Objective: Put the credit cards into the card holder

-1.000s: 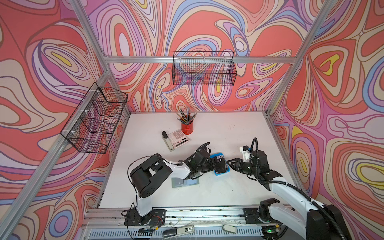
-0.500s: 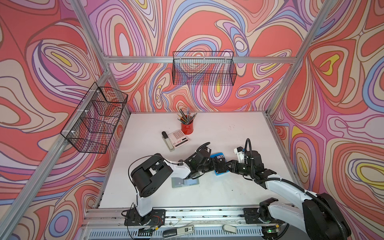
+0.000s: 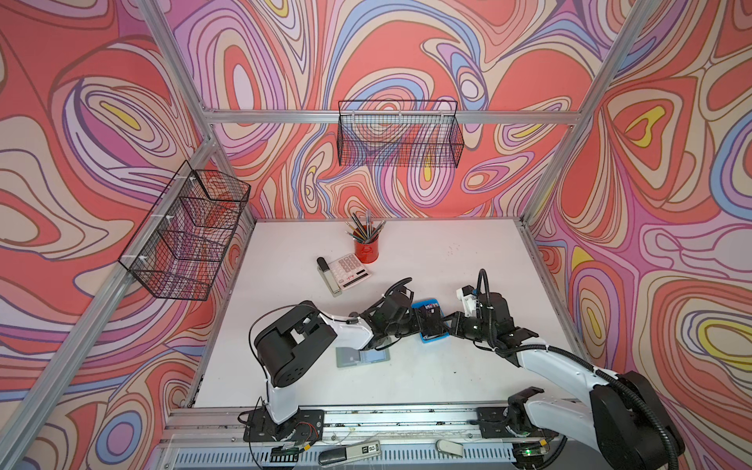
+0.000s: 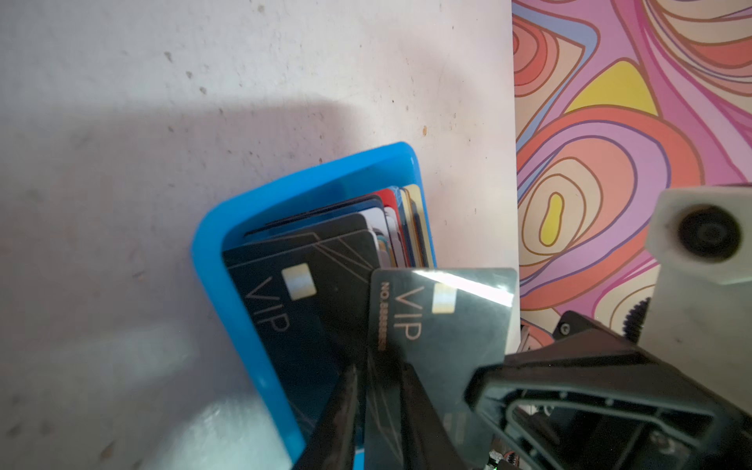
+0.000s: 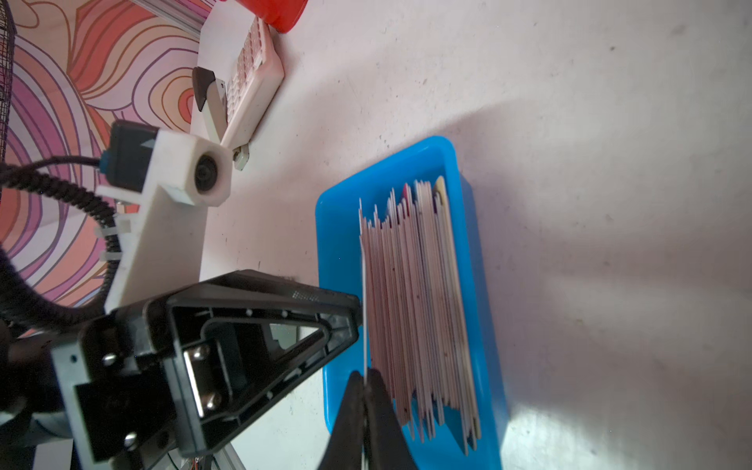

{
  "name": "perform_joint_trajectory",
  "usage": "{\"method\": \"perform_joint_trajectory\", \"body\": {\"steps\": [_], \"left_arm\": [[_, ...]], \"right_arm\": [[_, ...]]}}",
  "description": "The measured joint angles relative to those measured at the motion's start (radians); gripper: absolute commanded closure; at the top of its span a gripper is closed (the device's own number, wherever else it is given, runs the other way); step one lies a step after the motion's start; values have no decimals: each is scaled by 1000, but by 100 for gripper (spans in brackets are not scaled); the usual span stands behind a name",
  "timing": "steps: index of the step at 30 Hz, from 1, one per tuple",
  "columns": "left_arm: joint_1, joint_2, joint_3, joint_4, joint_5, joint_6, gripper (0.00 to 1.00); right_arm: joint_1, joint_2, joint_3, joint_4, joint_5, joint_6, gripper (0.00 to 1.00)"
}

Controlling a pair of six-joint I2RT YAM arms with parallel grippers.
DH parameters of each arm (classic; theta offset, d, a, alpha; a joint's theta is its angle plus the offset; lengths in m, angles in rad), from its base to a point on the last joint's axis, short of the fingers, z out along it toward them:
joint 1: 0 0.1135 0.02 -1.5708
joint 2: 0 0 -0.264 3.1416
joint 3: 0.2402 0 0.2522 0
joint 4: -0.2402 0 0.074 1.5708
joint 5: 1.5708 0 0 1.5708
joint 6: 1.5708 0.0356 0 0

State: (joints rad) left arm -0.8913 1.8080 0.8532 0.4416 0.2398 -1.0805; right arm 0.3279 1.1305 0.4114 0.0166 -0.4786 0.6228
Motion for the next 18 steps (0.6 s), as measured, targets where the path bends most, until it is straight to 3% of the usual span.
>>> {"method": "perform_joint_trajectory", "body": {"steps": [2,8,12,18], "left_arm": [[-7,-104,-16,-101,-53,39,62],[-31,-545,-21,-382,-226,166,56],[-30,-797,-45,-581,-367,225,51],[-30,-1101,-189,-903,-557,249,44]], "right_arm": [[1,-40,26,-40,19,-2,100],[59,-158,148,-138,88,7,100],[205,-169,207,-143,164,39,100],[460,-58,226,-68,285,104,100]]}}
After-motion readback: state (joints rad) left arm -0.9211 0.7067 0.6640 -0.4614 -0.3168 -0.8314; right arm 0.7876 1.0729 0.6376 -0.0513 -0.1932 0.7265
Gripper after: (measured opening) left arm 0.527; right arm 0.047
